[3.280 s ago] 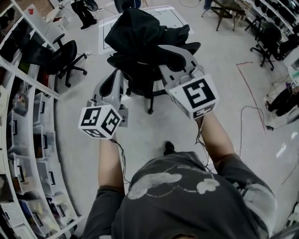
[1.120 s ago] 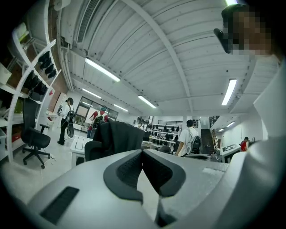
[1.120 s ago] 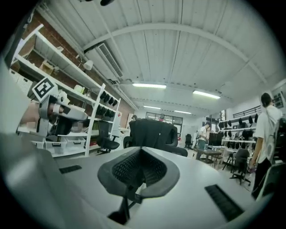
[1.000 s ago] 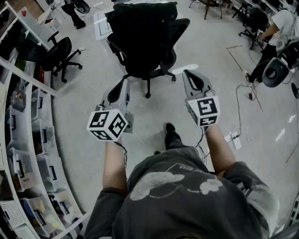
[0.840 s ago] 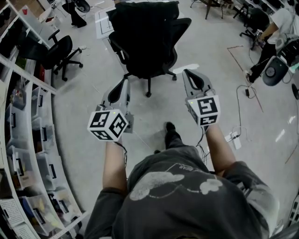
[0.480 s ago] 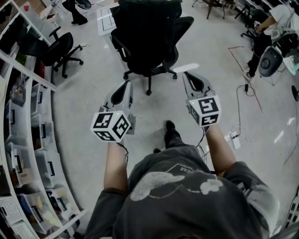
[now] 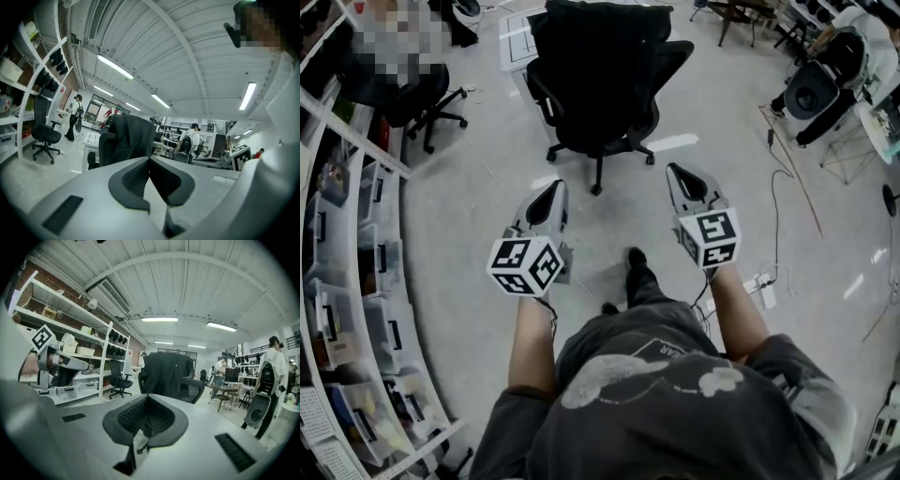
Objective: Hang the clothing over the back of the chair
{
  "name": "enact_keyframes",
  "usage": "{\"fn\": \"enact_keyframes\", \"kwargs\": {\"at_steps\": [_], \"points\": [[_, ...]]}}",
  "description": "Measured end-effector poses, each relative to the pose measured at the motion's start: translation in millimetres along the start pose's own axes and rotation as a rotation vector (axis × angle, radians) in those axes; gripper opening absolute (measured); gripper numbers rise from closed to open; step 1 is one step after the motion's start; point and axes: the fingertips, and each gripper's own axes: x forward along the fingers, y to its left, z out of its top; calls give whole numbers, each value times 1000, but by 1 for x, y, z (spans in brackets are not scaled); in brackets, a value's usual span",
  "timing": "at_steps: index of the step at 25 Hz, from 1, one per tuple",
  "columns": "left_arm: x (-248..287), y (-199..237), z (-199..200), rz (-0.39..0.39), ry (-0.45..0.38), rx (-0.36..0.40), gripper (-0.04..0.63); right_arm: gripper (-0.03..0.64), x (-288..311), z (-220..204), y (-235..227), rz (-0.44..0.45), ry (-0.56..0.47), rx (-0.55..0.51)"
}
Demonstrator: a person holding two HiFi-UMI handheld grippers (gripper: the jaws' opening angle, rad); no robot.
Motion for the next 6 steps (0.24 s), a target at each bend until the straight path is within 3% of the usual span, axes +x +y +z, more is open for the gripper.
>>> {"fn": "enact_keyframes", "kwargs": {"at_steps": [6], "points": [[2,0,-3,8,9,6,2,-9,5,-1,-4,6,0,24]]}}
